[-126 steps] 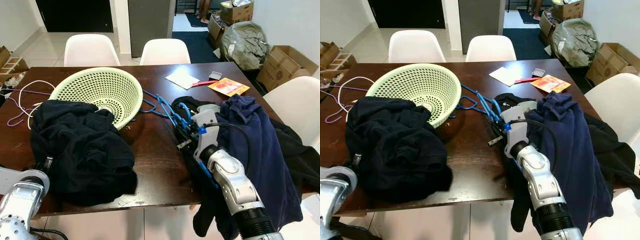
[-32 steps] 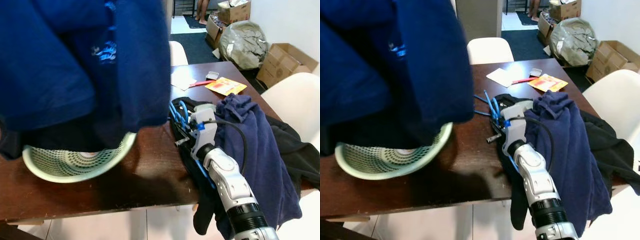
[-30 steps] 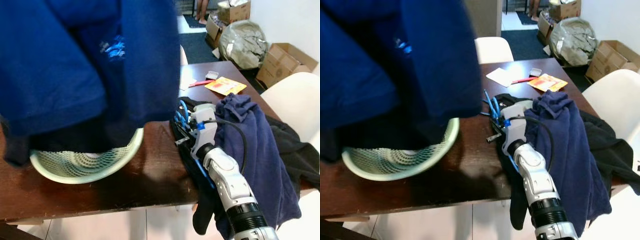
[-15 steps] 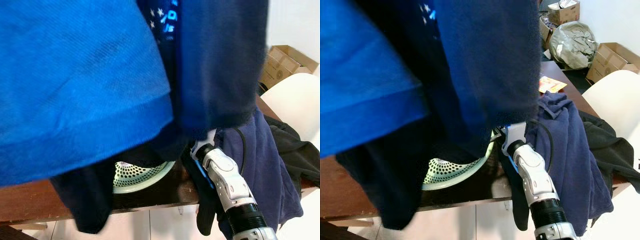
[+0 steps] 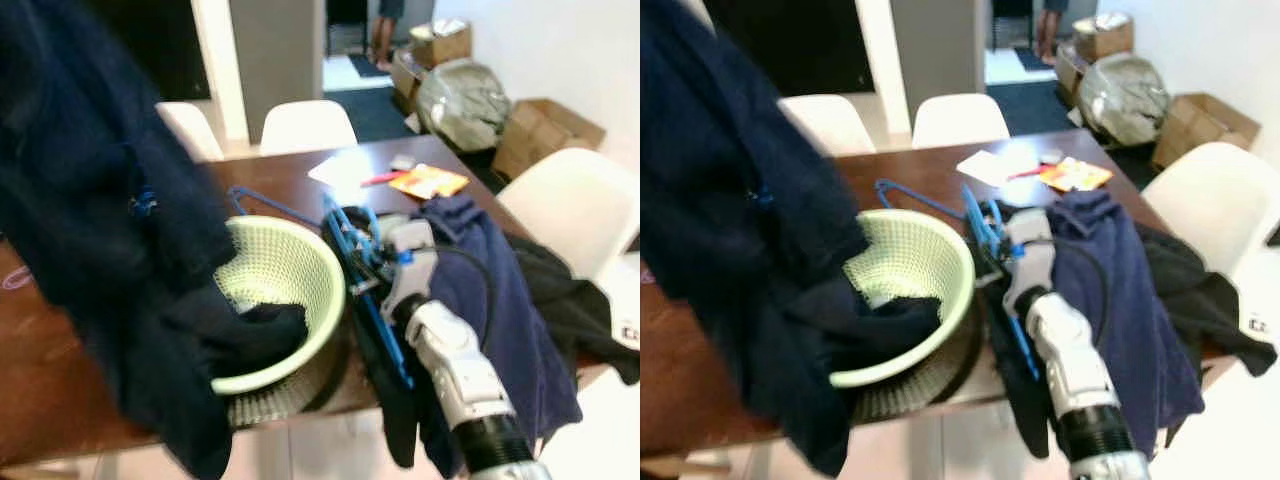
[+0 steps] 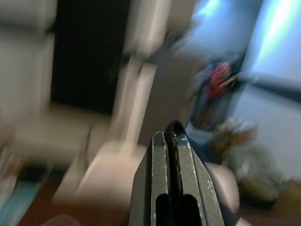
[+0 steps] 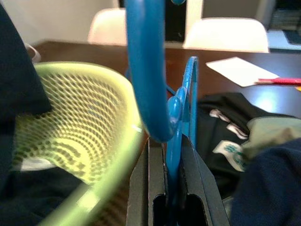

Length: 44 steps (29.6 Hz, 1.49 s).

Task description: Hang hanger

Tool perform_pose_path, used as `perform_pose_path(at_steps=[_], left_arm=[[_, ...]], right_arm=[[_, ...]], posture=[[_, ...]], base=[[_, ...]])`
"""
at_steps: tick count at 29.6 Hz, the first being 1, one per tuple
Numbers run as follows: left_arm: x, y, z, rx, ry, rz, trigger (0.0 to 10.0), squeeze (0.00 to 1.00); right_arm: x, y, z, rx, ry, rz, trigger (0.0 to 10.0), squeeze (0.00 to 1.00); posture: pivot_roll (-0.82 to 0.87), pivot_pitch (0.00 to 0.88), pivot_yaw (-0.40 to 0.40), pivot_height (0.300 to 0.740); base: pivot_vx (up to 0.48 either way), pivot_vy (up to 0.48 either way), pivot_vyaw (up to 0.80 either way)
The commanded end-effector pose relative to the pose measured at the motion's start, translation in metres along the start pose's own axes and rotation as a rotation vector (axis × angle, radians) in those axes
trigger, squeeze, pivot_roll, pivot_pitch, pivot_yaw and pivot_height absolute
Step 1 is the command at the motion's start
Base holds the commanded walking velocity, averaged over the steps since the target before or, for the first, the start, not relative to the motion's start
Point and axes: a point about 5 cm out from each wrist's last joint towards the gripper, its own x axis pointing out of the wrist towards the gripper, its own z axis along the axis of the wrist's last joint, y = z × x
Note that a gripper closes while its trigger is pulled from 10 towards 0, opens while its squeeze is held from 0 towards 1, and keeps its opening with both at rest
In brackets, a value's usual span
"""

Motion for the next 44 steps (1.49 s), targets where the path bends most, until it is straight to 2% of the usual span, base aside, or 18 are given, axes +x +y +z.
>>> perform_pose_path(at_steps=[1, 3, 6, 8, 9, 14, 16, 17, 18, 19, 24, 25, 33, 37, 38, 40, 41, 44], left_arm=[[-0.004, 0.004, 0.007, 0.008, -0.014, -0.001, 0.0, 0.0], [-0.004, 0.004, 0.007, 0.008, -0.014, -0.001, 0.0, 0.0], [-0.009, 0.002, -0.065, 0.021, 0.235, -0.095, 0.0, 0.0], [-0.009, 0.002, -0.065, 0.021, 0.235, -0.095, 0.0, 0.0], [-0.017, -0.004, -0.102, 0.008, 0.324, -0.134, 0.0, 0.0], [-0.035, -0.019, -0.153, -0.045, 0.42, -0.182, 0.0, 0.0], [-0.042, -0.026, -0.168, -0.075, 0.429, -0.183, 0.8, 0.0], [-0.049, -0.03, -0.179, -0.087, 0.436, -0.182, 2.9, 0.0], [-0.049, -0.03, -0.179, -0.087, 0.436, -0.182, 2.9, 0.0], [-0.054, -0.031, -0.186, -0.109, 0.43, -0.173, 5.9, 0.0], [-0.058, -0.032, -0.19, -0.13, 0.421, -0.163, 6.9, 0.0], [-0.061, -0.034, -0.192, -0.149, 0.406, -0.159, 10.0, 0.0], [-0.08, -0.002, -0.17, -0.18, 0.175, 0.159, 10.0, 0.0], [-0.08, -0.002, -0.17, -0.18, 0.175, 0.159, 10.0, 0.0], [-0.097, 0.033, -0.158, -0.11, 0.1, 0.382, 10.0, 0.0], [-0.097, 0.033, -0.158, -0.11, 0.1, 0.382, 10.0, 0.0], [-0.122, 0.064, -0.156, -0.068, 0.074, 0.61, 10.0, 0.0], [-0.142, 0.082, -0.161, -0.062, 0.08, 0.754, 10.0, 0.0]], right_arm=[[-0.004, 0.0, -0.016, 0.035, 0.064, -0.001, 10.0, 0.0], [-0.004, 0.0, -0.016, 0.035, 0.064, -0.001, 10.0, 0.0], [-0.005, -0.001, -0.015, 0.027, 0.071, 0.005, 10.0, 0.0], [-0.005, -0.001, -0.015, 0.027, 0.071, 0.005, 10.0, 0.0], [-0.005, -0.002, -0.015, 0.024, 0.073, 0.007, 10.0, 0.0], [-0.007, -0.002, -0.014, 0.017, 0.077, 0.011, 10.0, 0.0], [-0.009, -0.002, -0.014, 0.014, 0.078, 0.013, 10.0, 0.0], [-0.009, -0.002, -0.014, 0.011, 0.079, 0.014, 10.0, 0.0], [-0.009, -0.002, -0.014, 0.011, 0.079, 0.014, 10.0, 0.0], [-0.01, -0.001, -0.013, 0.008, 0.08, 0.017, 10.0, 0.0], [-0.01, -0.002, -0.013, 0.007, 0.082, 0.019, 10.0, 0.0], [-0.01, -0.002, -0.012, 0.007, 0.083, 0.021, 10.0, 0.0], [-0.007, -0.004, -0.01, 0.007, 0.088, 0.026, 10.0, 0.0], [-0.007, -0.004, -0.01, 0.007, 0.088, 0.026, 10.0, 0.0], [-0.007, -0.005, -0.01, 0.008, 0.09, 0.028, 10.0, 0.0], [-0.007, -0.005, -0.01, 0.008, 0.09, 0.028, 10.0, 0.0], [-0.007, -0.004, -0.011, 0.009, 0.093, 0.032, 10.0, 0.0], [-0.007, -0.003, -0.012, 0.01, 0.097, 0.035, 10.0, 0.0]], posture=[[0.1, 0.079, 0.018, 0.74], [0.1, 0.079, 0.018, 0.74], [0.09, 0.092, 0.004, 0.74], [0.09, 0.092, 0.004, 0.74], [0.09, 0.098, -0.003, 0.74], [0.08, 0.102, -0.005, 0.74], [0.08, 0.103, -0.006, 0.74], [0.08, 0.106, -0.009, 0.74], [0.08, 0.106, -0.009, 0.74], [0.08, 0.109, -0.012, 0.74], [0.09, 0.11, -0.014, 0.74], [0.08, 0.111, -0.015, 0.74], [0.08, 0.112, -0.017, 0.74], [0.08, 0.112, -0.017, 0.74], [0.08, 0.111, -0.02, 0.74], [0.08, 0.111, -0.02, 0.74], [0.08, 0.104, -0.024, 0.74], [0.08, 0.104, -0.024, 0.74]], base=[[0.0, 0.0, 0.0], [0.0, 0.0, 0.0], [0.0, 0.0, 0.0], [0.0, 0.0, 0.0], [0.0, 0.0, 0.0], [0.0, 0.0, 0.0], [0.0, 0.0, 0.0], [0.0, 0.0, 0.0], [0.0, 0.0, 0.0], [0.0, 0.0, 0.0], [0.0, 0.0, 0.0], [0.0, 0.0, 0.0], [0.0, 0.0, 0.0], [0.0, 0.0, 0.0], [0.0, 0.0, 0.0], [0.0, 0.0, 0.0], [0.0, 0.0, 0.0], [0.0, 0.0, 0.0]])
